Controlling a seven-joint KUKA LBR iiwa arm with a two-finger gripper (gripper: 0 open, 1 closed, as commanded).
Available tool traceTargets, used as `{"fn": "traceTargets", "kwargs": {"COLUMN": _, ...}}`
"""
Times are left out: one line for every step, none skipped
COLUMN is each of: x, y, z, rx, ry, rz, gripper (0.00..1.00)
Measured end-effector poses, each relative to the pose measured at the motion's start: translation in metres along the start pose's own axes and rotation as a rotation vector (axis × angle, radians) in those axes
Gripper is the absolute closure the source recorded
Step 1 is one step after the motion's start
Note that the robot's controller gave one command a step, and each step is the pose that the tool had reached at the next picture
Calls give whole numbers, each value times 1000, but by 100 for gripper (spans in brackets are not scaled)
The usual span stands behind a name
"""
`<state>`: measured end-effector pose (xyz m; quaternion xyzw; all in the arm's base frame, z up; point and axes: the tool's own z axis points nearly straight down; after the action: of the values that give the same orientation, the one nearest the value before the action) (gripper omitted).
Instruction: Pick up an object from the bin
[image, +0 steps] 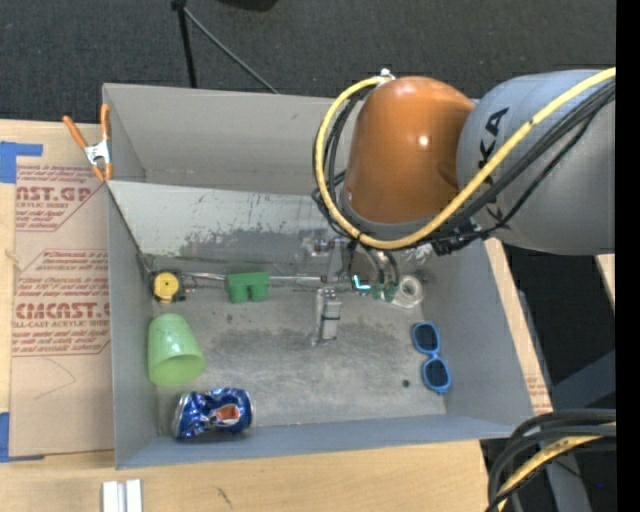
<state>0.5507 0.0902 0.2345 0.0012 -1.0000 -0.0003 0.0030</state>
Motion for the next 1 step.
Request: {"fn": "traceTargets", "kwargs": {"x": -19, "y": 153, "z": 170, "rx": 1, "ry": -3, "rz": -11, "gripper": 0}}
